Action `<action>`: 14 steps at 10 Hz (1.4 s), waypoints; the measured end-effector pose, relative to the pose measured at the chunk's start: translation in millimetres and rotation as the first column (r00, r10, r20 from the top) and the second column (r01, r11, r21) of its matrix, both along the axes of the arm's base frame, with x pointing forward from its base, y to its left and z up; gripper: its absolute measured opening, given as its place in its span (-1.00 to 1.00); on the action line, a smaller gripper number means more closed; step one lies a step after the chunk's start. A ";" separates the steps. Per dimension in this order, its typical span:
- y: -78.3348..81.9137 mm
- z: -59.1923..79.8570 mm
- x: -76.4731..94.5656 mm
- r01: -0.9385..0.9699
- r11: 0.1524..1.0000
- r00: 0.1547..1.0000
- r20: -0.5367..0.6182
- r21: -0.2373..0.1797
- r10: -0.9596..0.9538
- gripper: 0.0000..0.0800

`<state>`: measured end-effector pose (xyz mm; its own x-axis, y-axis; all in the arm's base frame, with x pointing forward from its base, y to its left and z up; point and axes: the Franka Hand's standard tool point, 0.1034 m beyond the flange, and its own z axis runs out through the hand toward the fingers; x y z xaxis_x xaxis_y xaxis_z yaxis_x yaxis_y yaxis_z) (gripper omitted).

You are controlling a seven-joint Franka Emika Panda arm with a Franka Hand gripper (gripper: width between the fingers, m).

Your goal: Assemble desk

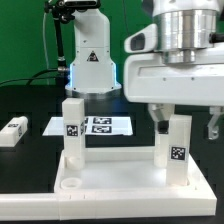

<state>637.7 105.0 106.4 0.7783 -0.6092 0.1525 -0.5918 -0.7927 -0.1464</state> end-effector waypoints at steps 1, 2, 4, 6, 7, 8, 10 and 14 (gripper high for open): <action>-5.3 -0.3 0.6 -0.148 0.988 0.989 -0.012 -0.042 0.147 0.62; -7.9 0.0 2.6 -0.234 0.970 0.972 -0.017 -0.068 0.234 0.62; -8.2 -0.2 2.6 -0.187 0.980 0.982 -0.015 -0.059 0.187 0.35; -8.5 -0.1 2.8 -0.185 0.981 0.983 -0.014 -0.060 0.185 -0.29; -8.4 -0.1 2.8 -0.087 0.995 0.996 -0.011 -0.038 0.086 -0.29; -9.1 -0.1 2.9 -0.016 1.000 1.000 -0.011 -0.025 0.016 -0.28; -11.2 0.0 2.9 0.119 0.993 0.993 -0.013 0.000 -0.119 -0.28; -12.9 -1.5 1.9 0.541 0.839 0.840 -0.085 0.062 -0.536 -0.27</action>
Offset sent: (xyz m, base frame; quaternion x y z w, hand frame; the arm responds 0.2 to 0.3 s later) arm 0.0000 0.0000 0.0000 0.0000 0.0000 0.0650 0.9979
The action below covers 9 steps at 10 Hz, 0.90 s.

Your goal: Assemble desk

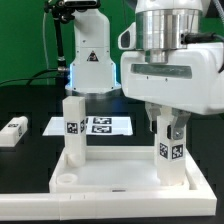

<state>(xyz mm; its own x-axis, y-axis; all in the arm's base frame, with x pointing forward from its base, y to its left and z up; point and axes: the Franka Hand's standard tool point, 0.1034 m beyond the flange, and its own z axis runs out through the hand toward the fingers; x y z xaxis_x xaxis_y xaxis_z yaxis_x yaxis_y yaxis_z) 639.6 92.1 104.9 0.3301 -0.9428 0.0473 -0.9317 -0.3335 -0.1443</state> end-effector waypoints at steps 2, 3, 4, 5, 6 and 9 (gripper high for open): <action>2.7 -0.5 -1.0 0.341 0.938 0.940 -0.039 0.061 -0.339 -0.27; 4.1 -0.7 -1.7 0.457 0.886 0.889 -0.051 0.078 -0.454 -0.27; 4.9 -0.7 -2.6 0.536 0.840 0.844 -0.057 0.083 -0.533 -0.27; 2.5 -0.7 -3.5 0.595 0.799 0.804 -0.060 0.084 -0.592 -0.27; -1.3 -0.7 -4.1 0.627 0.775 0.779 -0.061 0.083 -0.624 -0.27; -8.8 -0.8 -5.6 0.681 0.727 0.732 -0.068 0.084 -0.678 -0.27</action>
Offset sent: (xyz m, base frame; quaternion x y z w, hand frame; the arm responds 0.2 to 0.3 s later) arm 0.0261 -0.0103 0.0132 0.0933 0.0447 0.2847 0.9530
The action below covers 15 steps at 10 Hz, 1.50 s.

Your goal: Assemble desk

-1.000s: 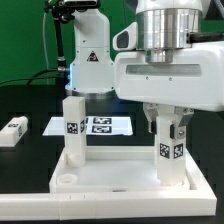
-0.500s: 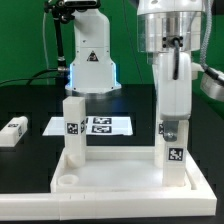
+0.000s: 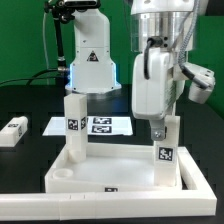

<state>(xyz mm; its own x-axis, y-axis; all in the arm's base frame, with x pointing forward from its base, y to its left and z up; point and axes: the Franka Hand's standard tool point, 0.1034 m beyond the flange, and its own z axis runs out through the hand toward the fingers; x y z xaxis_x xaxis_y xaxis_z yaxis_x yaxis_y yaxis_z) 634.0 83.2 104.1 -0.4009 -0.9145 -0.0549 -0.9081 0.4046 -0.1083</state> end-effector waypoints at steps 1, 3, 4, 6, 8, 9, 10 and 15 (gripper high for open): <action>-0.2 -0.1 0.0 -0.015 1.000 1.000 0.000 -0.002 0.015 -0.26; 0.0 -0.7 0.0 -0.019 1.000 1.000 0.001 -0.003 0.019 0.18; 0.2 -0.2 0.2 -0.024 1.000 1.000 0.001 -0.003 0.024 0.52; 2.3 23.2 -2.7 -0.090 0.996 0.996 0.026 0.013 0.089 0.60; -6.1 39.3 -13.4 -0.127 0.992 0.991 0.042 0.023 0.126 0.62; -5.3 37.4 -13.2 -0.128 0.992 0.991 0.040 0.022 0.127 0.62; -5.3 36.9 -13.2 -0.129 0.991 0.991 0.040 0.022 0.128 0.62; -6.0 35.4 -14.3 -0.138 0.990 0.990 0.038 0.019 0.137 0.62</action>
Offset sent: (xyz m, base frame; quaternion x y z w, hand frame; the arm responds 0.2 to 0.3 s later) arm 0.0000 0.0000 0.0000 0.0000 0.0000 0.0000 1.0000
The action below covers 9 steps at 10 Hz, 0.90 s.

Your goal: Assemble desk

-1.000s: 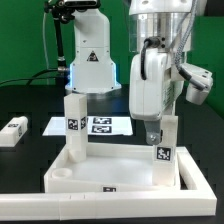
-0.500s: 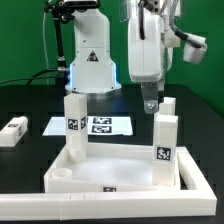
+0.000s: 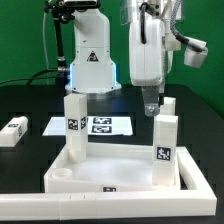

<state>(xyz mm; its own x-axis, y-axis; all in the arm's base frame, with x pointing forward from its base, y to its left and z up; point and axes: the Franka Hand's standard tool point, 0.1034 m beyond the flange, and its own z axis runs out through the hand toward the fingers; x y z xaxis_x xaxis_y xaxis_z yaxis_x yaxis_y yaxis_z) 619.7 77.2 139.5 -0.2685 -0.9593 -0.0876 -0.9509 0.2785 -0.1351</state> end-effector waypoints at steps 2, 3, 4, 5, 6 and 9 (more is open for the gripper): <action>-11.4 3.6 -22.2 -0.109 0.994 0.994 0.021 -0.009 0.109 0.62; -21.1 9.9 -34.0 -0.162 0.987 0.987 0.023 -0.007 0.162 0.62; -35.7 16.8 -44.5 -0.285 0.958 0.958 0.032 -0.023 0.286 0.62; -54.4 24.4 -55.9 -0.409 0.911 0.911 0.042 -0.041 0.411 0.62; -70.4 34.2 -61.4 -0.478 0.877 0.875 0.055 -0.051 0.480 0.62; -79.7 46.0 -56.9 -0.640 0.761 0.758 0.072 -0.106 0.648 0.62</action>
Offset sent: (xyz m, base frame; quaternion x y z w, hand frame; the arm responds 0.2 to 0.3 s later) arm -0.0513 -0.0515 0.0268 0.0163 -0.0243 -0.1594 0.9868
